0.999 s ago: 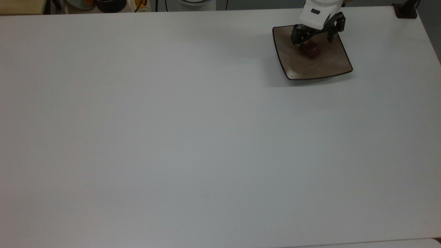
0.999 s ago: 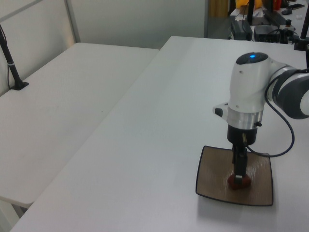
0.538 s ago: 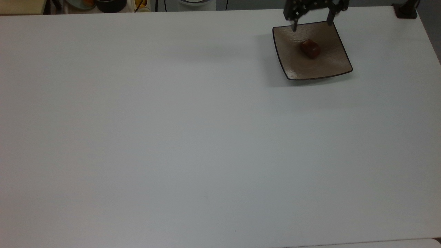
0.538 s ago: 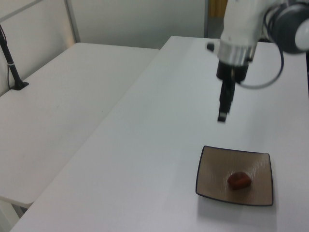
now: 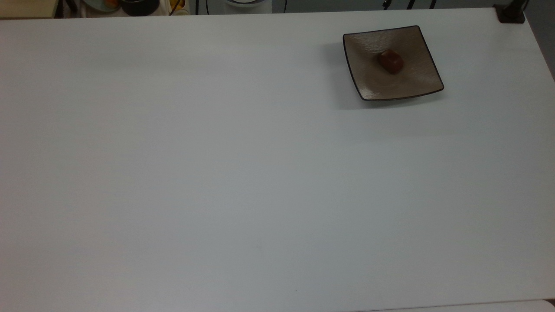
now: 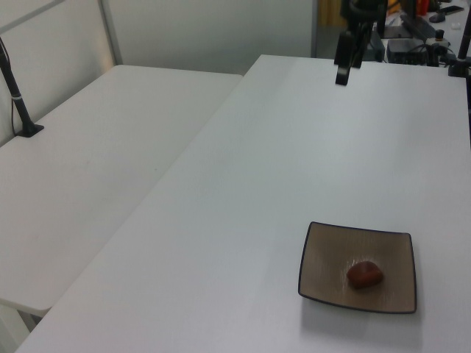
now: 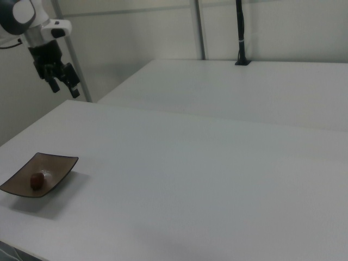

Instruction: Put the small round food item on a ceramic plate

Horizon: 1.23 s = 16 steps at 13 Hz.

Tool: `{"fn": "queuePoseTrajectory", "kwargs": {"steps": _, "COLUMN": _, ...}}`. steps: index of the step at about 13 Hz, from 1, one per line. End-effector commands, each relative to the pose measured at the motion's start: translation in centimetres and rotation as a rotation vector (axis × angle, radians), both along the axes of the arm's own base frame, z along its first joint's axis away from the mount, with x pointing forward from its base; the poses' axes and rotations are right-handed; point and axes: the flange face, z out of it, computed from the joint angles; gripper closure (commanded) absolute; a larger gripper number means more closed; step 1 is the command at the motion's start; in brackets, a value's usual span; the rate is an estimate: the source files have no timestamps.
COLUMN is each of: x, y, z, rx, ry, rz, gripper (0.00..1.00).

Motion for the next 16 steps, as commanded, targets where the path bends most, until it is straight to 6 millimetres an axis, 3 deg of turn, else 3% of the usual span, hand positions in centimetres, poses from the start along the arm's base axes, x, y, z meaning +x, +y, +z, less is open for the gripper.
{"fn": "queuePoseTrajectory", "kwargs": {"steps": 1, "x": -0.1, "y": -4.2, "z": 1.5, "rx": -0.004, "ry": 0.013, "rz": -0.079, "gripper": 0.00}}
{"fn": "queuePoseTrajectory", "kwargs": {"steps": 4, "x": 1.2, "y": -8.2, "z": 0.9, "rx": -0.010, "ry": 0.028, "rz": -0.121, "gripper": 0.00}}
{"fn": "queuePoseTrajectory", "kwargs": {"steps": 6, "x": 1.8, "y": -9.8, "z": 0.0, "rx": 0.005, "ry": 0.042, "rz": -0.068, "gripper": 0.00}}
{"fn": "queuePoseTrajectory", "kwargs": {"steps": 12, "x": 3.6, "y": -12.9, "z": -2.2, "rx": 0.033, "ry": 0.028, "rz": 0.222, "gripper": 0.00}}
{"fn": "queuePoseTrajectory", "kwargs": {"steps": 16, "x": 4.2, "y": -13.1, "z": -2.4, "rx": 0.047, "ry": -0.018, "rz": 0.240, "gripper": 0.00}}
